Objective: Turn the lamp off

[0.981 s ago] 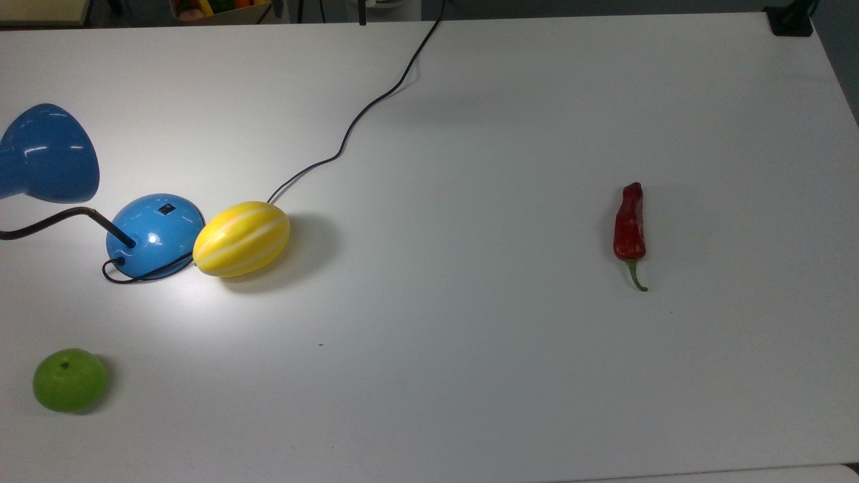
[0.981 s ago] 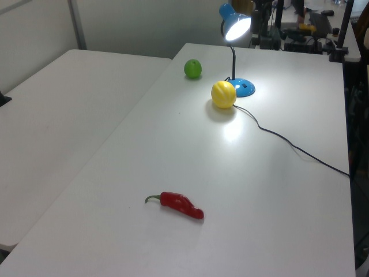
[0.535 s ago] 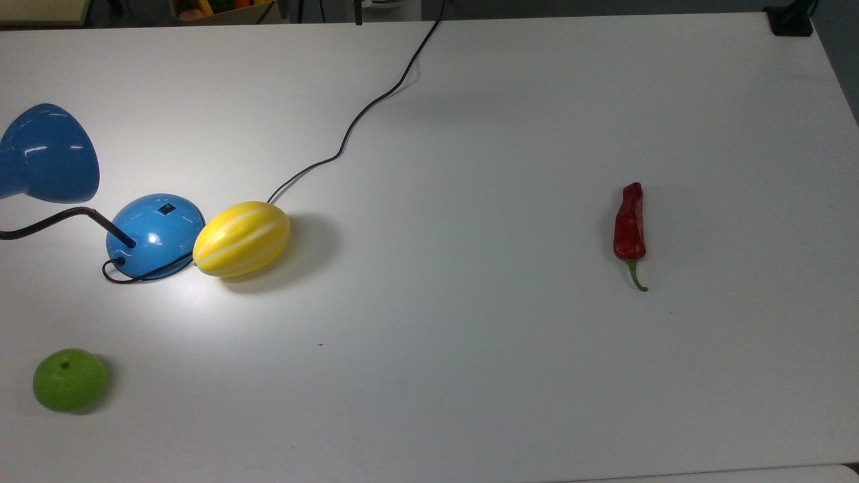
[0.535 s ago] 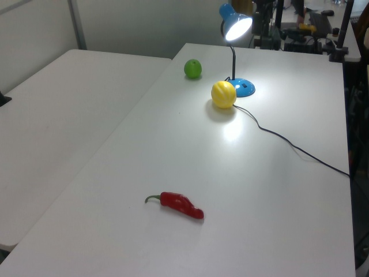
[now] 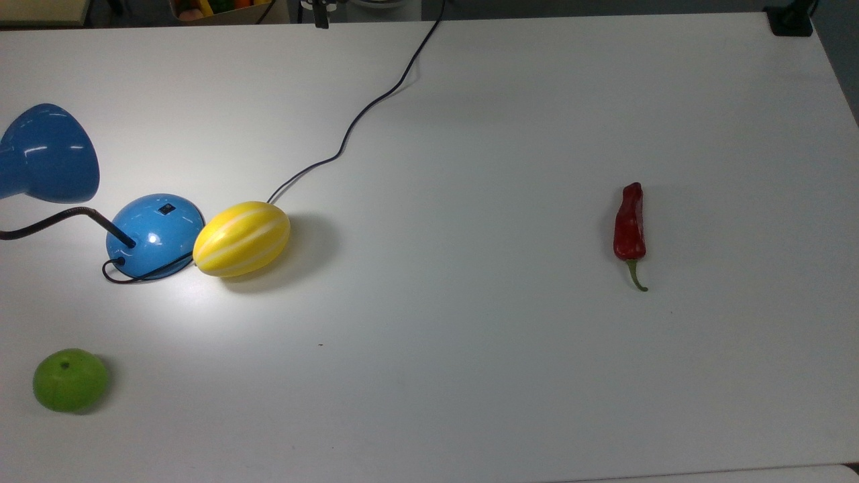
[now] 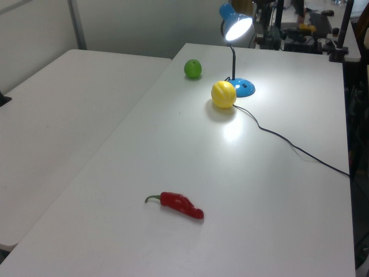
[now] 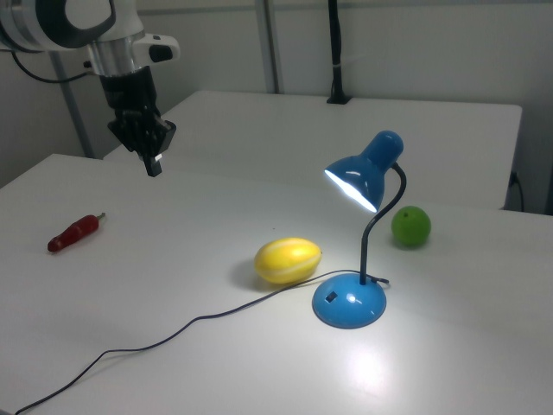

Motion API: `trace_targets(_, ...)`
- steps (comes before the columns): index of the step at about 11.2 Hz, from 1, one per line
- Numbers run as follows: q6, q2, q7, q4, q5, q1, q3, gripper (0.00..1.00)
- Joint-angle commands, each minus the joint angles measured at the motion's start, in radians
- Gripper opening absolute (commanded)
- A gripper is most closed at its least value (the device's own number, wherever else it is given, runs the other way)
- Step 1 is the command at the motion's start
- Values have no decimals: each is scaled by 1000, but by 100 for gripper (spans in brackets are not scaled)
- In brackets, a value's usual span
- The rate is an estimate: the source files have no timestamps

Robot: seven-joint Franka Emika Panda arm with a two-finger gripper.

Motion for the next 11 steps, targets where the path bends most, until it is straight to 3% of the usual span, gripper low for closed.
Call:
trace_targets(1, -15, -6, 5, -4, 0, -13, 10, 0)
trace_targets(5, 57, 1, 15, -44, -2, -52, 9, 0)
trace_targets(11, 256, 2, 80, -228, -2, -150, 9, 0)
